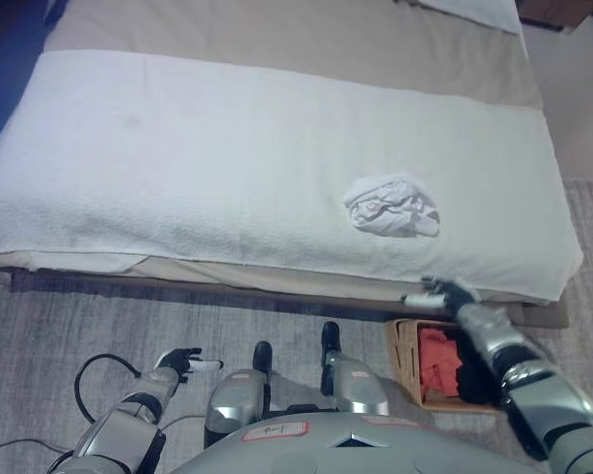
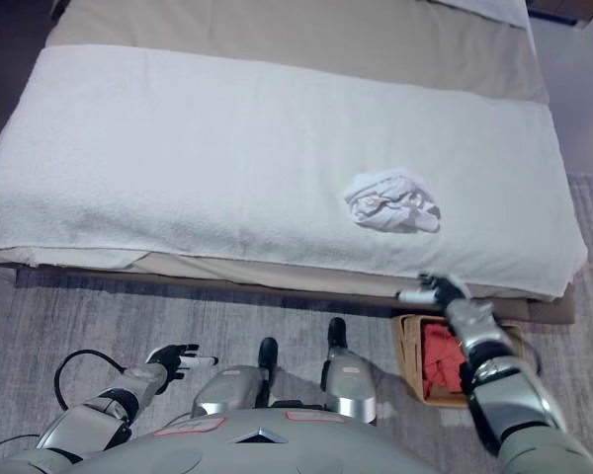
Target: Put the clothes on the bed into the basket.
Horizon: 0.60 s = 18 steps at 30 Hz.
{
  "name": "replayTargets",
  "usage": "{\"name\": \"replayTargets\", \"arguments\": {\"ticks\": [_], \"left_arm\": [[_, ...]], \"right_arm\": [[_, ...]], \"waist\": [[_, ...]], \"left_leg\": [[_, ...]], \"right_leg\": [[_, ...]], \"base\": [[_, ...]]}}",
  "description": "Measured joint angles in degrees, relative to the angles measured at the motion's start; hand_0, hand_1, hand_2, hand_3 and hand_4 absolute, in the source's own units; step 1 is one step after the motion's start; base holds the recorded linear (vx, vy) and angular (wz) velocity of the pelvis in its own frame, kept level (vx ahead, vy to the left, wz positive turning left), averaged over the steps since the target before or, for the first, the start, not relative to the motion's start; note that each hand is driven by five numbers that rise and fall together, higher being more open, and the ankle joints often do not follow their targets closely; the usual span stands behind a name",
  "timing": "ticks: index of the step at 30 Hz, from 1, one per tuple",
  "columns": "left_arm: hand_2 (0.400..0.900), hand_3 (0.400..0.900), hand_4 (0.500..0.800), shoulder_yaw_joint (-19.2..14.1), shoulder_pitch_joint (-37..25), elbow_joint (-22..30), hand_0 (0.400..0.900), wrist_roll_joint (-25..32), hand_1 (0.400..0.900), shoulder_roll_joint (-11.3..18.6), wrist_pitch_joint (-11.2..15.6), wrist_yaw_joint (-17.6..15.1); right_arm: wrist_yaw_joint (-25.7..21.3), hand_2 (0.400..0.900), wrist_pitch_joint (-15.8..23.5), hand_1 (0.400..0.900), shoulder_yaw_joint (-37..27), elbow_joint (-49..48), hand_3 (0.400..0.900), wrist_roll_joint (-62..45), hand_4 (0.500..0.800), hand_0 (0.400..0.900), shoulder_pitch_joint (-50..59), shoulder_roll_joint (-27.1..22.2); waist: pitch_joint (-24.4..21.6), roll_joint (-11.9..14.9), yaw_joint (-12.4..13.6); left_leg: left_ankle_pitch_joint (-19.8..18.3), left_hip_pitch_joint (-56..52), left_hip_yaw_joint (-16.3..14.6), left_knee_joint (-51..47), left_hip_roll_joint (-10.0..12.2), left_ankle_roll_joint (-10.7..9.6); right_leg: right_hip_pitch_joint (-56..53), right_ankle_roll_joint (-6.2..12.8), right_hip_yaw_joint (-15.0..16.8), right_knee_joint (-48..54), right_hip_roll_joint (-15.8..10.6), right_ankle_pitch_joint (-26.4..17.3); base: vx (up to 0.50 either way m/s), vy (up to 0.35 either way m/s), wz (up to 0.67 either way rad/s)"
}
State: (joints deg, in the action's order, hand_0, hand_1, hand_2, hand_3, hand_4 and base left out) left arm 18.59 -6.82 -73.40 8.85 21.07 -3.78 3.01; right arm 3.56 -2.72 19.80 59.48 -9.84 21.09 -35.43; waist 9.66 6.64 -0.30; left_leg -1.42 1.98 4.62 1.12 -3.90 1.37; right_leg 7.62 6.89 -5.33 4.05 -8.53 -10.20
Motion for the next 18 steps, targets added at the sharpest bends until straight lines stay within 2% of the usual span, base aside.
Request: {"name": "replayTargets", "arguments": {"ticks": [4, 7, 10, 15, 18], "left_arm": [[0.9, 0.9, 0.8, -0.3, 0.8, 0.5, 0.9, 0.5, 0.9, -1.1, 0.2, 0.3], [0.9, 0.9, 0.8, -0.3, 1.7, 2.1, 0.9, 0.8, 0.9, -2.3, 0.3, 0.8], [0.9, 0.9, 0.8, -0.3, 2.0, 2.2, 0.9, 1.0, 0.9, -3.3, 0.9, 1.1], [0.9, 0.9, 0.8, 0.4, 2.6, 2.2, 0.9, 1.0, 0.9, -4.9, 1.2, 1.1], [0.9, 0.9, 0.8, 0.7, 3.2, 2.3, 0.9, 1.3, 0.9, -5.3, 1.2, 1.1]], "right_arm": [[-1.6, 0.9, 0.3, 0.9, 0.5, -1.4, 0.9, 1.8, 0.8, 0.9, 7.4, -6.7], [-2.0, 0.9, 1.0, 0.9, 2.4, -3.6, 0.9, 3.1, 0.8, 0.9, 12.0, -10.8], [-1.8, 0.9, 0.6, 0.9, 8.3, -2.3, 0.9, 4.2, 0.8, 0.9, 17.8, -11.5], [-1.6, 0.9, 0.7, 0.9, 16.9, 0.3, 0.9, 6.3, 0.8, 0.9, 24.9, -11.0], [-1.6, 0.9, 0.7, 0.9, 18.5, 3.8, 0.9, 7.4, 0.8, 0.9, 28.1, -9.6]], "waist": [[-0.8, -1.2, -0.3], [-1.8, -3.0, -0.8], [-3.1, -4.7, -0.9], [-4.9, -7.8, 0.8], [-5.2, -9.4, 2.0]], "left_leg": [[0.0, -1.2, 0.6, -1.2, 2.2, -1.4], [0.4, -1.7, 0.9, -2.5, 2.8, -2.0], [0.7, -2.0, 0.9, -3.4, 3.5, -2.3], [0.9, -0.9, 1.2, -3.6, 3.8, -2.5], [1.3, 0.0, 1.4, -3.7, 3.8, -2.8]], "right_leg": [[-1.3, -0.89, -1.0, 0.9, 2.0, 0.2], [-1.4, -1.53, -1.2, 0.9, 2.7, 0.7], [-1.3, -2.13, -1.5, 1.0, 3.3, 1.1], [0.0, -2.18, -1.6, 1.0, 3.5, 1.1], [0.6, -2.2, -2.0, 1.0, 3.4, 1.1]], "base": [[0.13, -0.135, 0.05], [0.09, -0.128, 0.05], [0.06, -0.112, 0.04], [0.02, -0.072, 0.06], [-0.01, -0.051, 0.1]]}}
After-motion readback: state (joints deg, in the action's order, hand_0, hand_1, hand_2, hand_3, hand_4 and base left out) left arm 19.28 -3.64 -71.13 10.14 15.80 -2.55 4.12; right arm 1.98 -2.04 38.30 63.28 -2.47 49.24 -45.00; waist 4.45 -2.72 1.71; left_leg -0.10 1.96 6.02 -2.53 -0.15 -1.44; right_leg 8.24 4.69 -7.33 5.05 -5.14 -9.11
